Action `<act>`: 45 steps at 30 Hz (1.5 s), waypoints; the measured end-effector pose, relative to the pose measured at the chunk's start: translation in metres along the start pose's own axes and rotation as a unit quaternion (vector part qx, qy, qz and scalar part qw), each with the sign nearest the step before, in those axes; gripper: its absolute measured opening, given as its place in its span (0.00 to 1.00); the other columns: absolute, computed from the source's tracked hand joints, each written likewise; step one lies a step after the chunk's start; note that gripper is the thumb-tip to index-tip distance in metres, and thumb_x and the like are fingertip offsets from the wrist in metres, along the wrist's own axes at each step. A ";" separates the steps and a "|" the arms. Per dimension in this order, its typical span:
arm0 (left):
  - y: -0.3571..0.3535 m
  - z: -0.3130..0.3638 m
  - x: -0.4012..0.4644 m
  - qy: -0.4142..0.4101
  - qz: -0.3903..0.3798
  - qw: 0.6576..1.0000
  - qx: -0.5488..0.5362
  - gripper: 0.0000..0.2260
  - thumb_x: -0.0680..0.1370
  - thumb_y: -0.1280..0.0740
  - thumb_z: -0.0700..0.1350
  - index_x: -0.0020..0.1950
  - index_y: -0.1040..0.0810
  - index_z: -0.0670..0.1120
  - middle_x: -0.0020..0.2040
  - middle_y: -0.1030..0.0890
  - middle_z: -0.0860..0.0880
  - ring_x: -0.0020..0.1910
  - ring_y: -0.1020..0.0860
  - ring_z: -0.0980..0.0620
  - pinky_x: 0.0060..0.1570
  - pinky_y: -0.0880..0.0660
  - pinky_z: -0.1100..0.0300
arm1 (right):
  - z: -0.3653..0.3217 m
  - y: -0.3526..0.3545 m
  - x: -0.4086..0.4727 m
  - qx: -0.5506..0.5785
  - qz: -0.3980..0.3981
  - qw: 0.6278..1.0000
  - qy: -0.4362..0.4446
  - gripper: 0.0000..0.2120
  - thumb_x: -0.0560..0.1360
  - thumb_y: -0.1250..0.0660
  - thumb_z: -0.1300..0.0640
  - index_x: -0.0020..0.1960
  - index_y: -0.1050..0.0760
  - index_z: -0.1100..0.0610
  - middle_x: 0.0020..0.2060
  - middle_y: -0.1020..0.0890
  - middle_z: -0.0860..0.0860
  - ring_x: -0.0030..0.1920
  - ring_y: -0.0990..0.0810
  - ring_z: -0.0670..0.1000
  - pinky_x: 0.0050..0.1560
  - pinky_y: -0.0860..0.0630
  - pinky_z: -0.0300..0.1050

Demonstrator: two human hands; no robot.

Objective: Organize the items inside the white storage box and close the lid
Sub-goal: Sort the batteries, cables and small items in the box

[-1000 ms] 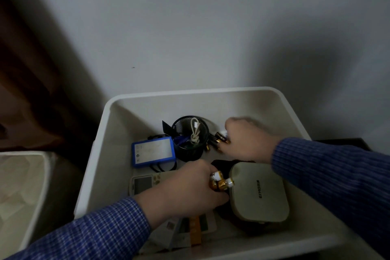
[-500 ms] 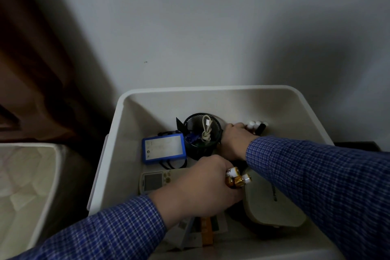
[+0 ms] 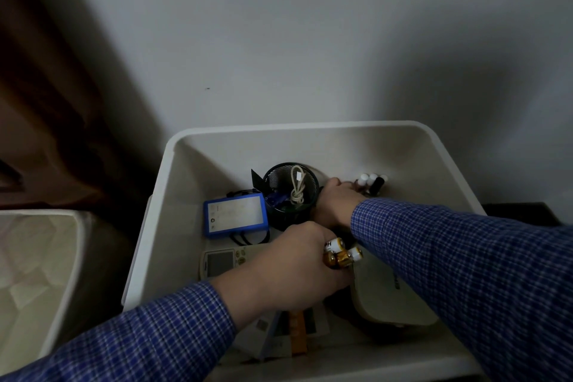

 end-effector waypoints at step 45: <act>0.002 -0.003 0.001 0.007 0.009 1.000 -0.005 0.08 0.75 0.27 0.49 0.39 0.20 0.47 0.30 0.21 0.56 0.27 0.26 0.65 0.28 0.29 0.70 | -0.020 -0.002 0.000 -0.182 -0.053 0.972 0.139 0.16 0.83 0.41 0.52 0.64 0.22 0.59 0.59 0.19 0.56 0.57 0.19 0.57 0.60 0.23 0.52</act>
Point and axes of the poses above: each hand's wrist, its own x-axis towards the middle knuckle, its own y-axis out of the back of the hand, z = x × y, the point moved 10 cm from there along x, towards the middle knuckle
